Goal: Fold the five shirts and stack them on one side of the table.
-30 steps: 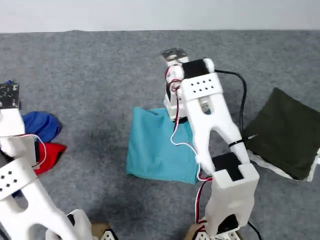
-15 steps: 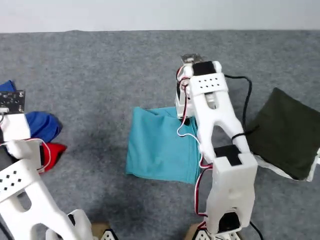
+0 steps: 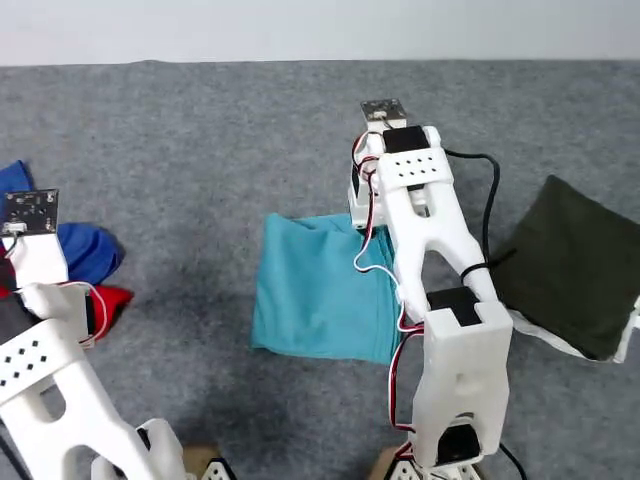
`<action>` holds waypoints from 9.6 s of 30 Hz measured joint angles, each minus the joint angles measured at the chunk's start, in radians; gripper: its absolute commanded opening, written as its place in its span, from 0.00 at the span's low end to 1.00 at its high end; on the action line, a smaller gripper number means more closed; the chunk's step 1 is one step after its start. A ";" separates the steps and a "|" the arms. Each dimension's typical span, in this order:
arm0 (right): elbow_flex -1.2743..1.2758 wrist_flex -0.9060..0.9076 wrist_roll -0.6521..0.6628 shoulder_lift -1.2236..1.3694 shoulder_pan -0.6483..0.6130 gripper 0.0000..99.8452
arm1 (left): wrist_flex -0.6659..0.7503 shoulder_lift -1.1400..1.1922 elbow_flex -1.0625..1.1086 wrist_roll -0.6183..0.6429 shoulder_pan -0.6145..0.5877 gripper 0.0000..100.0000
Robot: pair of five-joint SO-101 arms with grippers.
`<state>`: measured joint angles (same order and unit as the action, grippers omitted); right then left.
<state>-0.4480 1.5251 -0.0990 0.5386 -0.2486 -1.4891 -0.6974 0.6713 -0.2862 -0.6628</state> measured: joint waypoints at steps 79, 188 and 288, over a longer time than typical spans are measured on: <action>-0.542 0.229 0.219 0.242 0.018 0.22 | -0.058 0.000 0.000 -0.006 0.000 0.01; -0.370 0.026 -0.519 0.270 -0.005 0.33 | -0.051 -0.008 0.084 -0.123 0.000 0.01; -0.414 0.229 0.307 0.002 0.872 0.28 | -0.044 -0.008 0.084 -0.123 0.000 0.01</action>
<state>-0.8623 1.7538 0.2079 0.5401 0.6229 -1.5336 -0.7050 0.7557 -0.4089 -0.6628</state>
